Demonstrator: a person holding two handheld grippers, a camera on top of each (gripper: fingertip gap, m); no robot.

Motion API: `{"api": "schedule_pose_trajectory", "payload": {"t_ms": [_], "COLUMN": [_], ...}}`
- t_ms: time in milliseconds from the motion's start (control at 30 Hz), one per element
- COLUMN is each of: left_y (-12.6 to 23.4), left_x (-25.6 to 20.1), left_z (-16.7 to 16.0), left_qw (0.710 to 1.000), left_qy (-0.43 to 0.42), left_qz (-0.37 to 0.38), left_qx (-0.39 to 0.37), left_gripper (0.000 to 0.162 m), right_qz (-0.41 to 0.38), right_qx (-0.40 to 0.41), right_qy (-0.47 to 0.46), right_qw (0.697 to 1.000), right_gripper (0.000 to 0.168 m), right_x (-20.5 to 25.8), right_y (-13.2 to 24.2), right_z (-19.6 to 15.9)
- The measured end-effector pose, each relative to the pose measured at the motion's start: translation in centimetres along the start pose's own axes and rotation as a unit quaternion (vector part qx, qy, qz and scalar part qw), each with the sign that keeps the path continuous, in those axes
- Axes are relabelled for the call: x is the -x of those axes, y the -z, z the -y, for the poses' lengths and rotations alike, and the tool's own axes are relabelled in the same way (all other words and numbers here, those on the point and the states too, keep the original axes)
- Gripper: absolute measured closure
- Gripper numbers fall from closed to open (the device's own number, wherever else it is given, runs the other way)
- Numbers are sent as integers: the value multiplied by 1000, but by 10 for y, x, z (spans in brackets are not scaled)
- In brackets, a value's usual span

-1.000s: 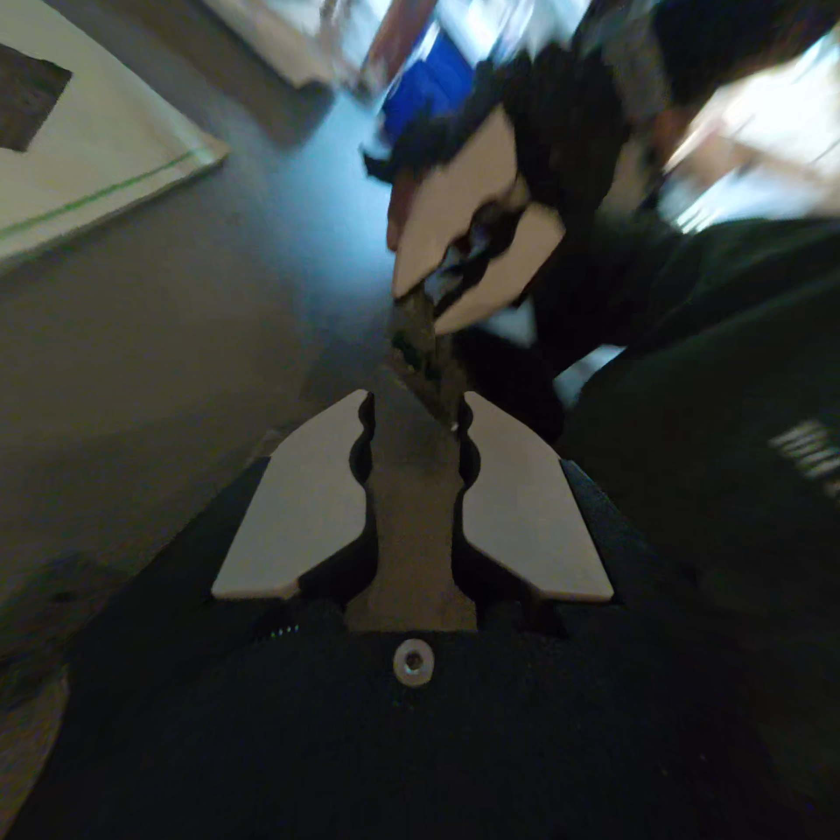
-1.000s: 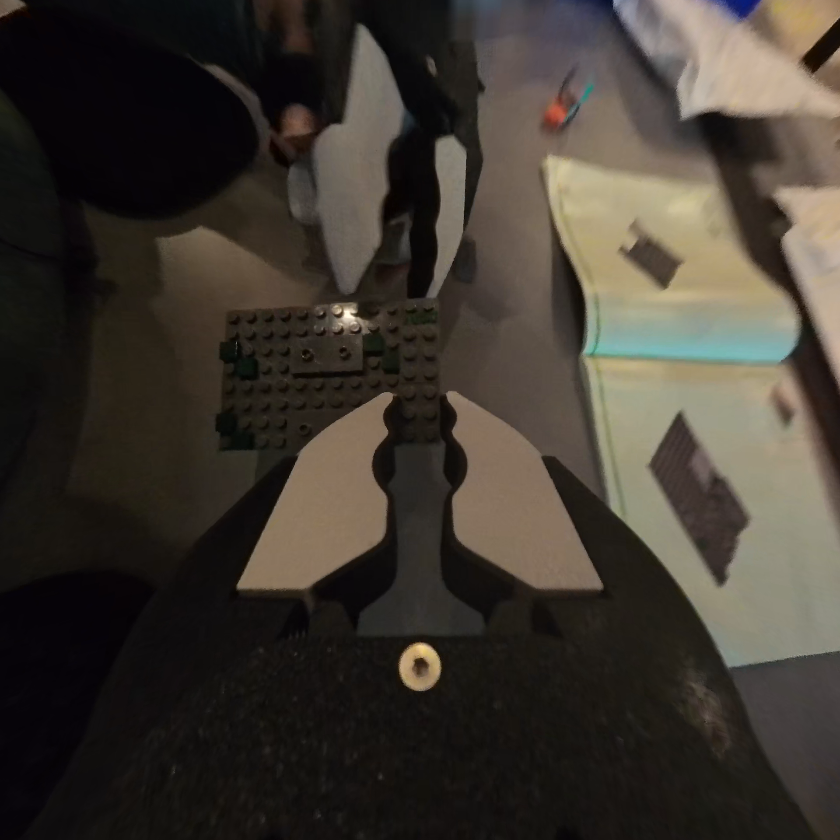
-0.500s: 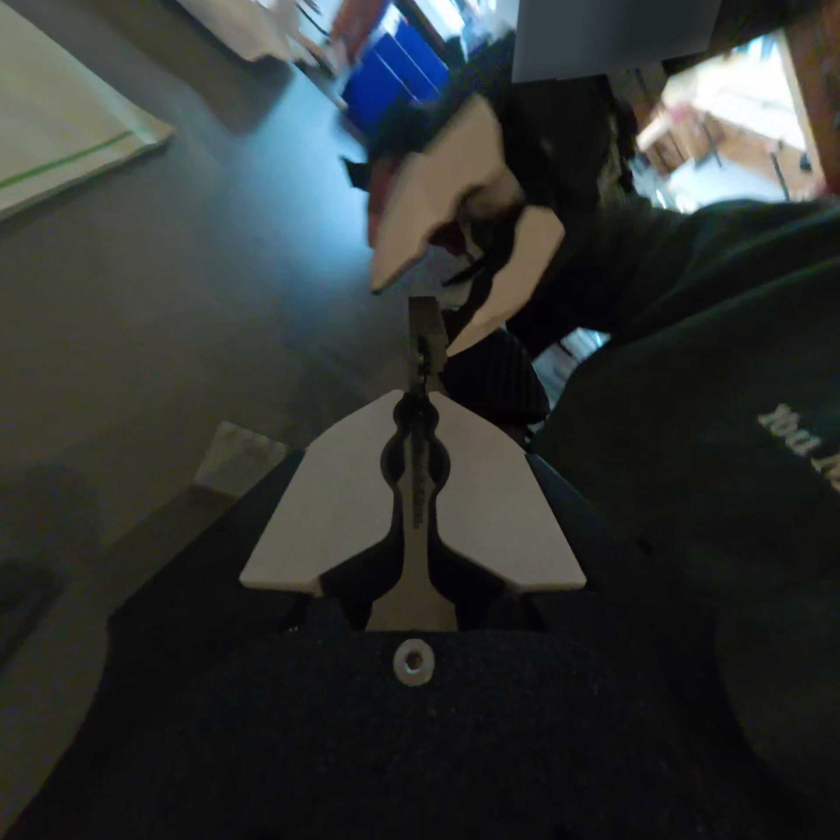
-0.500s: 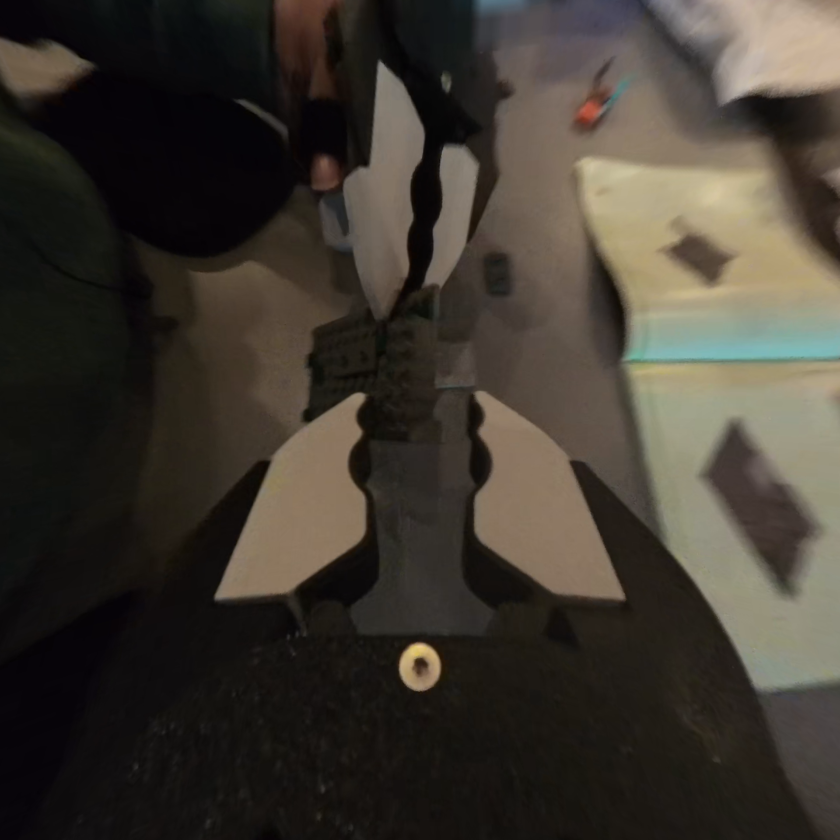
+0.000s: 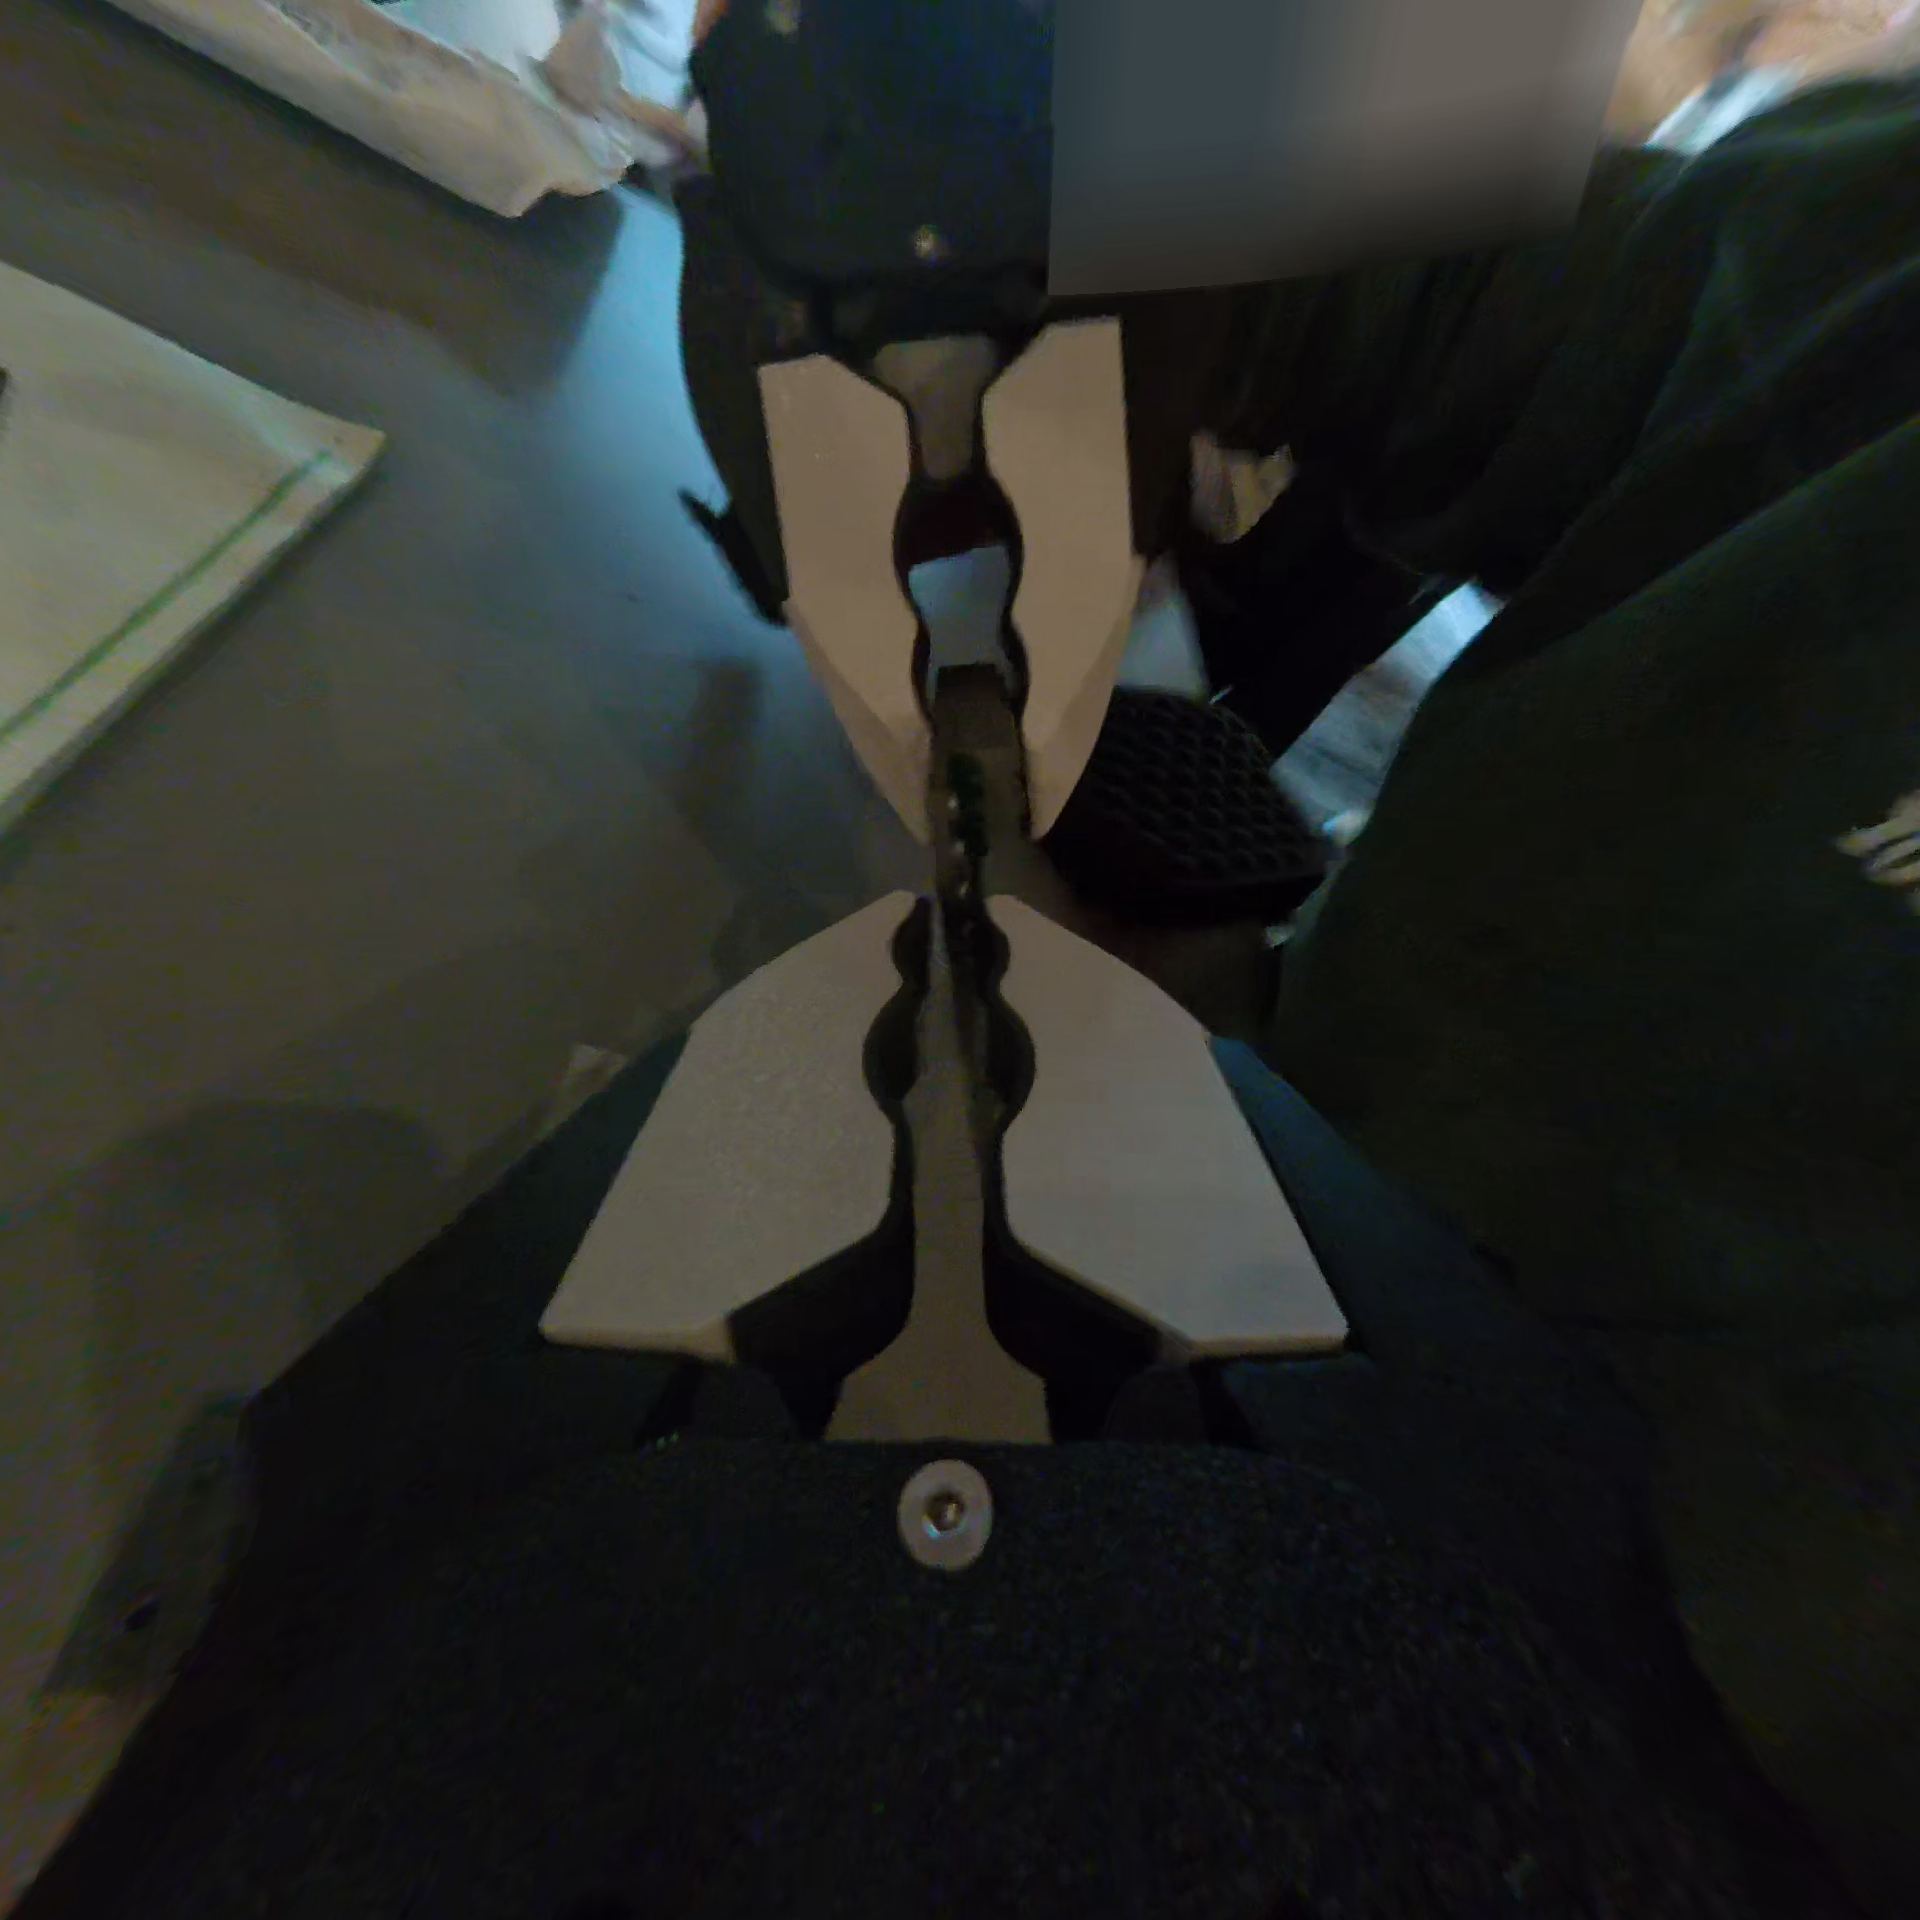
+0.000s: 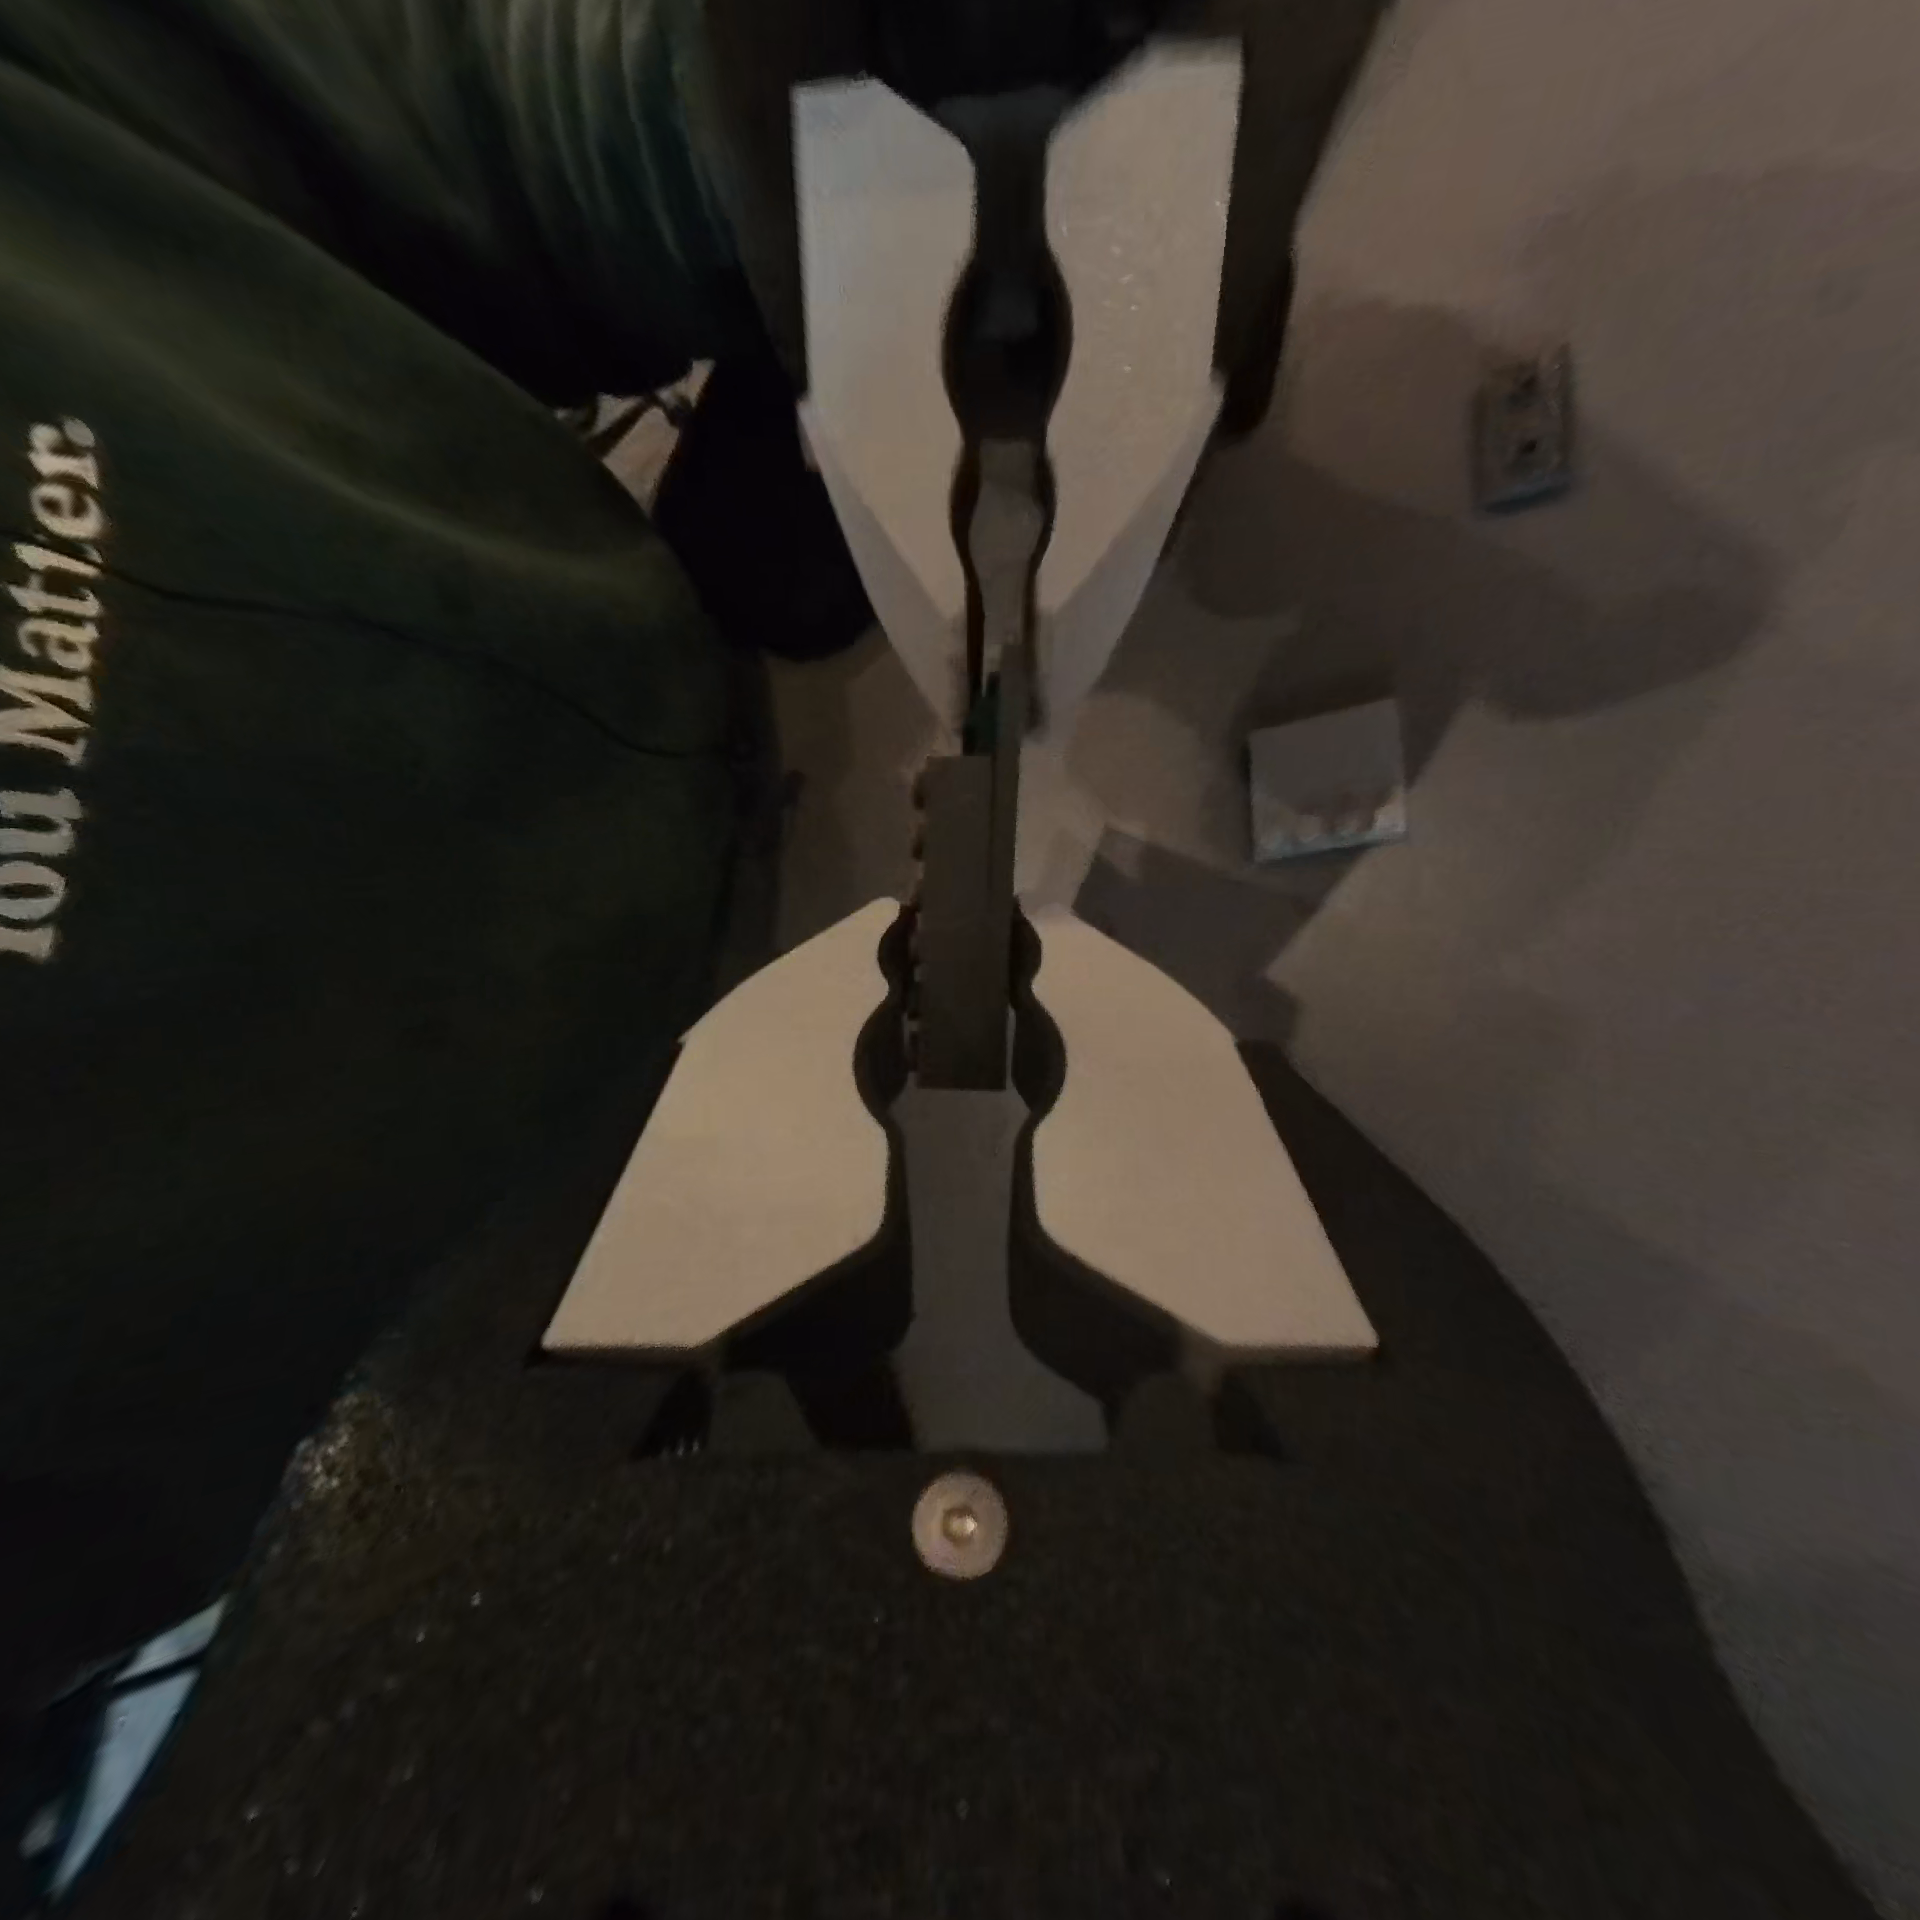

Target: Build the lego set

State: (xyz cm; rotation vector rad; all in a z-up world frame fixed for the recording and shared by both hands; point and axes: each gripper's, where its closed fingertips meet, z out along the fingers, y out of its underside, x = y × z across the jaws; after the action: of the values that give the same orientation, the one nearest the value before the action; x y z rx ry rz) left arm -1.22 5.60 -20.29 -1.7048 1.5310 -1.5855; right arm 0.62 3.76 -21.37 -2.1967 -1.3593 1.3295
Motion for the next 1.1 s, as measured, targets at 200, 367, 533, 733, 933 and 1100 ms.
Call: {"api": "schedule_pose_trajectory", "payload": {"t_ms": [200,367,533,733,933,1100], "left_y": [16,-2,-9,-7,-5,-4], "left_x": [50,63,72,73,56,31], "left_z": [-30,-56,-59,-59,-40,-11], "left_qw": [968,937,927,923,919,900], "left_qy": [-126,-172,-170,-186,-256,-340], "left_qz": [157,165,169,162,167,171], "left_qx": [148,256,290,296,251,214], "left_gripper": [121,112,123,130,130,131], "right_qz": [-6,33,58,77,86,92], "right_qx": [31,16,-1,-10,-5,9], "right_qy": [-67,-133,-159,-172,-182,-193], "right_qw": [997,990,986,982,980,977], "right_gripper": [153,153,153,153,153,153], "right_x": [-14,-20,-23,-26,-26,-23], "right_y": [13,14,16,16,13,5], "right_z": [-25,-30,-33,-39,-38,-34]}}
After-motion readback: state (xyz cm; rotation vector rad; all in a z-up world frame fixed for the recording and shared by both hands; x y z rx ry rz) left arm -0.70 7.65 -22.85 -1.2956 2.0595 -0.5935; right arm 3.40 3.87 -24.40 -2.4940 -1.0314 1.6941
